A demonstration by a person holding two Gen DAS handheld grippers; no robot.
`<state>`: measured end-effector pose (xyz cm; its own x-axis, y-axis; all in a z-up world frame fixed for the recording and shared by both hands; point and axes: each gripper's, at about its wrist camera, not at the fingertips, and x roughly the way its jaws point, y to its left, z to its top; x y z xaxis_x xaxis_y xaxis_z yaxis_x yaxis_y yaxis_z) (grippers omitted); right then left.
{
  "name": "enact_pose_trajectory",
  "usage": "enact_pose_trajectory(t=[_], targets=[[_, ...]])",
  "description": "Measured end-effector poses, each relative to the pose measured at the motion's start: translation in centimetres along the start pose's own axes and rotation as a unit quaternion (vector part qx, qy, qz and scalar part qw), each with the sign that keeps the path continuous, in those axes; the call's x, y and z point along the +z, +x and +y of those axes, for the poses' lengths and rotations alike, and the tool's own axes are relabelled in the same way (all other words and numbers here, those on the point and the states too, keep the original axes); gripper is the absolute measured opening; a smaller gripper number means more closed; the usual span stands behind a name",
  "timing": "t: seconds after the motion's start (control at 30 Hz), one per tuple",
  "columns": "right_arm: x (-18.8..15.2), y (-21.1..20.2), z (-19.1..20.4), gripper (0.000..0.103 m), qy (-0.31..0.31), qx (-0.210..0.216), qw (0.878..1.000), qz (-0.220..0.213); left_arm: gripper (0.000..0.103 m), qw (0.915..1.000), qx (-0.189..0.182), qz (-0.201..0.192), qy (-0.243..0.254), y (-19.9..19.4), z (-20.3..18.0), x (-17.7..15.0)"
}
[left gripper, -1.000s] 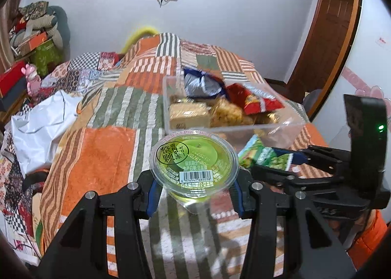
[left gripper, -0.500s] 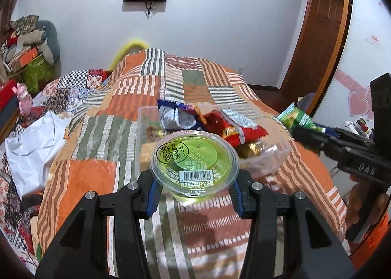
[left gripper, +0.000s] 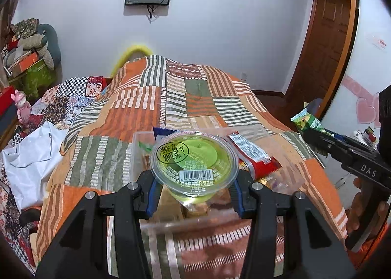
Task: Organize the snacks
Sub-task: 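Carry the jelly cup and pea pack over the clear box and open both tools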
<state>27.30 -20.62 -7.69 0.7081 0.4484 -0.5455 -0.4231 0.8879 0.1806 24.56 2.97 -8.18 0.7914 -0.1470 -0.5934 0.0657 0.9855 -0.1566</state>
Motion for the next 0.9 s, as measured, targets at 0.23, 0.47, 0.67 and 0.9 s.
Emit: enact_pose_trajectory(t=[0.23, 0.47, 0.67, 0.9], targets=[[0.5, 3.2, -0.8, 0.047, 0.007, -0.006, 1.000, 0.017, 0.047, 0.9998, 0.012, 0.014, -0.013, 3.0, 1.1, 1.1], [0.5, 5.8, -1.4, 0.047, 0.014, -0.007, 0.999, 0.041, 0.047, 0.9990, 0.020, 0.030, -0.027, 5.5, 2.2, 0.9], [0.9, 7.3, -1.8, 0.047, 0.022, -0.004, 0.998, 0.059, 0.047, 0.9984, 0.018, 0.041, -0.033, 6.6, 2.4, 0.3], [0.9, 6.8, -2.1, 0.049, 0.031, 0.005, 0.997, 0.067, 0.056, 0.9982, 0.017, 0.047, -0.032, 6.5, 2.6, -0.2]])
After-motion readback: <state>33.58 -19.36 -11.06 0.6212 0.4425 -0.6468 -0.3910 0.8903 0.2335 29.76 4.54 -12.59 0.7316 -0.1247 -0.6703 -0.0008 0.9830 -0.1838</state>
